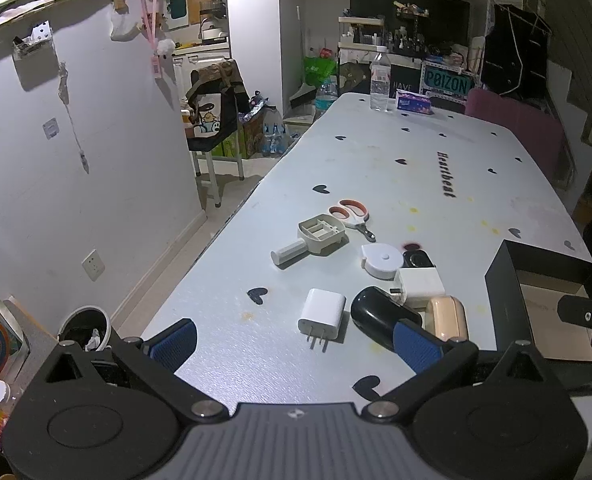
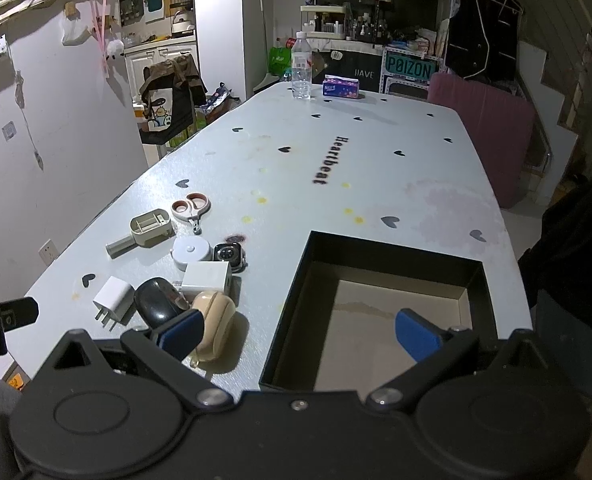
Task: Organize rigid objects
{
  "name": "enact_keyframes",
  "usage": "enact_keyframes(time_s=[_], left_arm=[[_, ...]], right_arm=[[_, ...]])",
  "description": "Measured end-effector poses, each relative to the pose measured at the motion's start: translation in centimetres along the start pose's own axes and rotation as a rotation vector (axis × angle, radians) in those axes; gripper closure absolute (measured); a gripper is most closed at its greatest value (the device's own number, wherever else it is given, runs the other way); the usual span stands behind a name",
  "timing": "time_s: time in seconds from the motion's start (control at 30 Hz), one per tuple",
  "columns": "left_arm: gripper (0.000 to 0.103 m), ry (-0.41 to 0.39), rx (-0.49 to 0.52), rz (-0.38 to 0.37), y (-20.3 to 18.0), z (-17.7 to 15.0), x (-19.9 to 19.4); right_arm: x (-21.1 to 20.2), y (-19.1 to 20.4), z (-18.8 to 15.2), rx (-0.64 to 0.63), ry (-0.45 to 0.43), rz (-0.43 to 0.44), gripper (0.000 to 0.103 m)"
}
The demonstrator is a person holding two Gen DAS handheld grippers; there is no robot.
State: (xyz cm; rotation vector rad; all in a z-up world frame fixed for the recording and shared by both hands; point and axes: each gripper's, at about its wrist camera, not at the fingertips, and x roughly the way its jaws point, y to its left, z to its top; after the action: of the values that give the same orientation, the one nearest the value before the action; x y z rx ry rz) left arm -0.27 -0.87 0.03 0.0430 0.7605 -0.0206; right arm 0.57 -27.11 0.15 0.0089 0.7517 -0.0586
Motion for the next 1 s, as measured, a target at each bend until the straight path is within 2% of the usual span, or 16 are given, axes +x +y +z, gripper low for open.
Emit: enact_keyframes(time_s=[0.5, 1.0], left_arm=[[0.0, 0.003, 0.001, 0.002, -0.12, -0.22, 0.27], [0.0, 0.005, 0.004, 0.003, -0.12, -0.19, 0.3]], right_arm=[[-0.29, 0.1, 0.5, 0.001, 0.004, 0.001, 0.0], [0.55, 0.0, -0.36, 0.0, 0.009, 0.0, 0.0]])
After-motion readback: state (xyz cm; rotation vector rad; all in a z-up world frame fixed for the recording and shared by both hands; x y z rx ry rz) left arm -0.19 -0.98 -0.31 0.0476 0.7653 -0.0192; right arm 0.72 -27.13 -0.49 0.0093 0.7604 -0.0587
